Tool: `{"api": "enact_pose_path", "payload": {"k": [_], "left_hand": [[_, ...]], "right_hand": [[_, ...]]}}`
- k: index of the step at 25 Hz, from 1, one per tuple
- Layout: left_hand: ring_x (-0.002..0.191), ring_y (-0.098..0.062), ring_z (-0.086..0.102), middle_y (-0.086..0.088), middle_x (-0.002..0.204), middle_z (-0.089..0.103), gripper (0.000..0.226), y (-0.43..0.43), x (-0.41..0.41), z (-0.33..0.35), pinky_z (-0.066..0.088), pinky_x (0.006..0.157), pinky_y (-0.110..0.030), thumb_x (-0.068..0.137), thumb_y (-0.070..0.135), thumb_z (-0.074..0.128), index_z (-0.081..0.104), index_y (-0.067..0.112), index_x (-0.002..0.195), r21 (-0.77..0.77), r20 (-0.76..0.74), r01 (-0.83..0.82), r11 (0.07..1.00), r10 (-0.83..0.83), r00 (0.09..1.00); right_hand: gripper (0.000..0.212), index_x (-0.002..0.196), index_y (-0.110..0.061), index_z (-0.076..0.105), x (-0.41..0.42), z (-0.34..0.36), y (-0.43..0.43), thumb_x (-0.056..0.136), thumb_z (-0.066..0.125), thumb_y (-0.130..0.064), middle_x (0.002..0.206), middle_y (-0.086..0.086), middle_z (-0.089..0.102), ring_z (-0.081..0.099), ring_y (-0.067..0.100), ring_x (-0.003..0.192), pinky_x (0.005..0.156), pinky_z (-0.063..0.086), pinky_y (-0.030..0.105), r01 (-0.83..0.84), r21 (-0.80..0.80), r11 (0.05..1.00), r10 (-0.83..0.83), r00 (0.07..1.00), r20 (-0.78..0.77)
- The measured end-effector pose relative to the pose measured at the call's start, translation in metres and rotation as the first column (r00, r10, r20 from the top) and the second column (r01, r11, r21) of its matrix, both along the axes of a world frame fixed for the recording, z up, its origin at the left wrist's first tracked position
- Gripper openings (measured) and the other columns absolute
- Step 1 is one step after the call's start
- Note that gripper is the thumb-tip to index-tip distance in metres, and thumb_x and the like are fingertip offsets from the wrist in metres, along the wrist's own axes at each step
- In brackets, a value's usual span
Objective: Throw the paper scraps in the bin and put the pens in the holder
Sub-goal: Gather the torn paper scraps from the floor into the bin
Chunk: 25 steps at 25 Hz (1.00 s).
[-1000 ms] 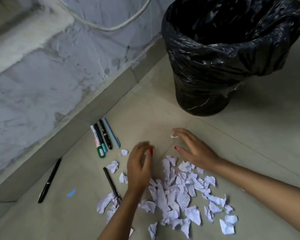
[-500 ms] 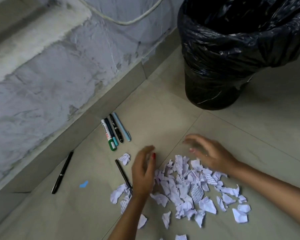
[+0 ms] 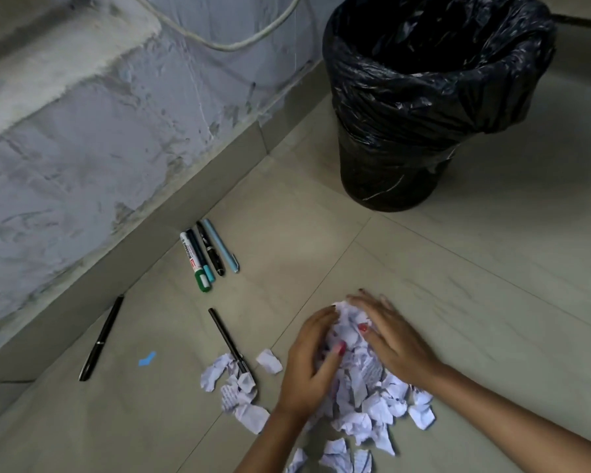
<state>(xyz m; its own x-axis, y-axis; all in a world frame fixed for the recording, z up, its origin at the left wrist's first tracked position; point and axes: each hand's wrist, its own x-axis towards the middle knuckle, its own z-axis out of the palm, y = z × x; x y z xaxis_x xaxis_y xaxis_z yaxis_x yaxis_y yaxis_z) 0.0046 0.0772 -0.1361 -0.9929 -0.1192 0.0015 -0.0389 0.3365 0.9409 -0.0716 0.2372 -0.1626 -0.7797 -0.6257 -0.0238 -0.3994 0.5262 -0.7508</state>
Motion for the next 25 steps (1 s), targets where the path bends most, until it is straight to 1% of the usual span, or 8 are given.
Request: {"api": "enact_pose_path", "payload": {"k": [2, 4, 7, 9, 13, 18, 22, 25], "left_hand": [[0.116, 0.002, 0.049, 0.019, 0.122, 0.054, 0.040, -0.018, -0.005, 0.008, 0.039, 0.098, -0.014, 0.084, 0.044, 0.045, 0.056, 0.023, 0.116, -0.036, -0.059, -0.142, 0.989, 0.139, 0.988], [0.125, -0.002, 0.042, 0.011, 0.133, 0.049, 0.051, -0.038, -0.013, 0.011, 0.035, 0.106, -0.022, 0.082, 0.049, 0.042, 0.049, 0.024, 0.126, -0.139, -0.004, -0.185, 0.973, 0.186, 0.983], [0.142, -0.010, 0.006, 0.011, 0.152, 0.014, 0.078, -0.036, -0.010, 0.002, 0.005, 0.118, -0.046, 0.073, 0.079, 0.025, 0.015, 0.038, 0.139, -0.348, 0.235, 0.146, 0.926, -0.064, 0.970], [0.142, -0.009, -0.007, 0.013, 0.153, 0.005, 0.086, -0.021, 0.003, -0.002, -0.004, 0.117, -0.048, 0.068, 0.085, 0.019, 0.007, 0.039, 0.140, -0.395, 0.294, 0.372, 0.840, -0.268, 0.917], [0.142, -0.004, 0.000, 0.017, 0.153, 0.011, 0.084, -0.042, 0.030, 0.009, 0.004, 0.118, -0.043, 0.071, 0.081, 0.033, 0.014, 0.039, 0.141, -0.432, 0.245, 0.354, 0.830, -0.270, 0.931], [0.144, -0.024, -0.009, 0.002, 0.156, -0.010, 0.112, -0.042, 0.082, -0.004, -0.012, 0.116, -0.041, 0.060, 0.074, 0.061, 0.004, 0.028, 0.145, -0.658, 0.179, 0.428, 0.620, -0.423, 0.888], [0.144, -0.030, 0.002, -0.010, 0.156, 0.005, 0.093, -0.020, 0.073, -0.032, 0.000, 0.115, -0.049, 0.073, 0.075, 0.037, 0.011, 0.021, 0.145, -0.722, 0.097, 0.229, 0.653, -0.232, 0.968], [0.129, -0.027, 0.030, -0.006, 0.139, 0.038, 0.063, -0.011, 0.042, -0.041, 0.021, 0.105, -0.042, 0.084, 0.050, 0.039, 0.029, 0.021, 0.138, -0.717, 0.043, 0.118, 0.687, -0.126, 0.991]], "right_hand": [[0.054, 0.129, -0.021, 0.048, -0.003, 0.004, 0.000, 0.089, 0.032, -0.054, 0.135, -0.011, 0.045, 0.033, -0.001, 0.131, 0.111, 0.020, 0.015, -0.055, -0.096, 0.994, 0.066, 0.991, 0.118], [0.058, 0.130, -0.027, 0.046, -0.014, 0.007, 0.010, 0.085, 0.034, -0.061, 0.138, -0.014, 0.039, 0.027, -0.004, 0.132, 0.114, 0.017, 0.023, -0.038, -0.042, 0.998, 0.041, 0.995, 0.087], [0.076, 0.137, -0.033, 0.035, -0.023, 0.010, 0.009, 0.077, 0.026, -0.078, 0.148, -0.013, 0.027, 0.011, -0.001, 0.139, 0.117, 0.003, 0.036, -0.237, 0.146, 0.961, 0.242, 0.970, -0.023], [0.077, 0.137, -0.031, 0.036, -0.011, 0.006, 0.006, 0.075, 0.037, -0.076, 0.151, -0.005, 0.025, 0.010, 0.003, 0.140, 0.118, 0.002, 0.038, -0.370, 0.212, 0.904, 0.383, 0.923, -0.023], [0.074, 0.135, -0.043, 0.033, 0.005, 0.011, 0.029, 0.071, 0.058, -0.069, 0.150, -0.006, 0.030, 0.017, 0.009, 0.141, 0.115, 0.019, 0.049, -0.305, 0.154, 0.940, 0.323, 0.940, -0.107], [0.106, 0.143, -0.045, 0.009, 0.052, 0.012, 0.020, 0.053, 0.040, -0.092, 0.158, -0.003, -0.004, -0.009, 0.027, 0.144, 0.112, -0.008, 0.057, -0.369, 0.357, 0.859, 0.451, 0.874, -0.182], [0.075, 0.137, -0.038, 0.034, 0.060, -0.005, -0.007, 0.070, 0.046, -0.070, 0.153, 0.007, 0.027, 0.013, 0.032, 0.140, 0.106, 0.011, 0.060, -0.159, 0.392, 0.906, 0.289, 0.909, -0.301], [0.045, 0.117, -0.027, 0.052, 0.039, -0.015, -0.016, 0.073, 0.052, -0.038, 0.133, 0.006, 0.054, 0.036, 0.028, 0.124, 0.099, 0.027, 0.047, -0.107, 0.346, 0.932, 0.258, 0.866, -0.427]]}}
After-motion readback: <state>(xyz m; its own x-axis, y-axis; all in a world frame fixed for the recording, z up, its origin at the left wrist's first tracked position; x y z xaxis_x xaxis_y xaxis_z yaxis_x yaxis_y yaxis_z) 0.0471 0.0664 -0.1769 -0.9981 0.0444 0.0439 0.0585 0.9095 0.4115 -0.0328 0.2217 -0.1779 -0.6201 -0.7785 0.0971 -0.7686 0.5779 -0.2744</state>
